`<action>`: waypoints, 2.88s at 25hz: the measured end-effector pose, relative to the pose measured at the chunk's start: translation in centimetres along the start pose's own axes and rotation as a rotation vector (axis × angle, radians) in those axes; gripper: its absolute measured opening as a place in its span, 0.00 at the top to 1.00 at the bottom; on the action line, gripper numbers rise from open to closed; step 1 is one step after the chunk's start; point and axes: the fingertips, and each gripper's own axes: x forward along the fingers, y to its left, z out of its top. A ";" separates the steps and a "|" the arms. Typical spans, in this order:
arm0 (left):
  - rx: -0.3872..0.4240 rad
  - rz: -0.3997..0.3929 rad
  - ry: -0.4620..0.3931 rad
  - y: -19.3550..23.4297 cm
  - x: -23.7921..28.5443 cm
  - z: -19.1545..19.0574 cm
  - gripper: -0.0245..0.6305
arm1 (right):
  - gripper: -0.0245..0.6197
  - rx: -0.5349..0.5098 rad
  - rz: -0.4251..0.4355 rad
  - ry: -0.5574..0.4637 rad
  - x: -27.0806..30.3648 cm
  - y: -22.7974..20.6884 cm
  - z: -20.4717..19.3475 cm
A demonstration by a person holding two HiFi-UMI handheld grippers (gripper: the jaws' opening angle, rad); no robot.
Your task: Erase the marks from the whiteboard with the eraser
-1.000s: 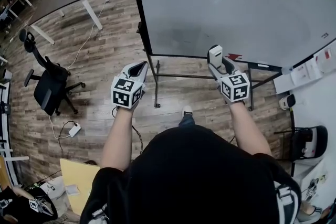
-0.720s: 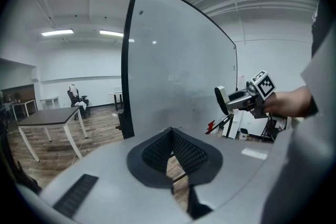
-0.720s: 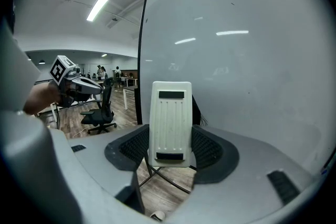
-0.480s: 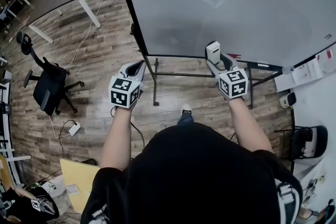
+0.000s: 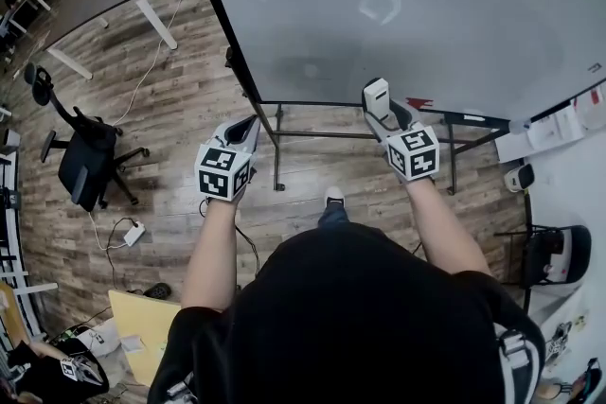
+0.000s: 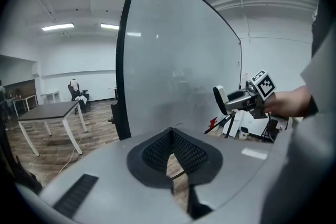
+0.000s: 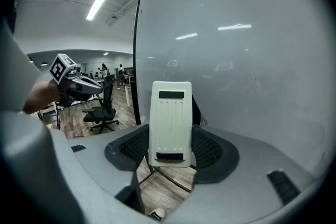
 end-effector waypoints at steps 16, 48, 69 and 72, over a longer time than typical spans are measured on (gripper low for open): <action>-0.017 -0.013 0.051 0.3 2.6 -1.6 0.95 | 0.58 -0.139 0.001 0.038 4.6 0.7 -1.4; -0.086 -0.004 0.160 1.4 5.9 -6.7 0.95 | 0.58 -0.343 0.037 0.191 14.6 0.6 -8.3; -0.124 0.004 0.186 2.3 6.7 -8.9 0.95 | 0.58 -0.405 -0.002 0.197 18.4 0.1 -9.5; -0.124 0.002 0.188 2.1 6.7 -8.9 0.95 | 0.59 -0.374 0.007 0.203 18.3 0.2 -9.7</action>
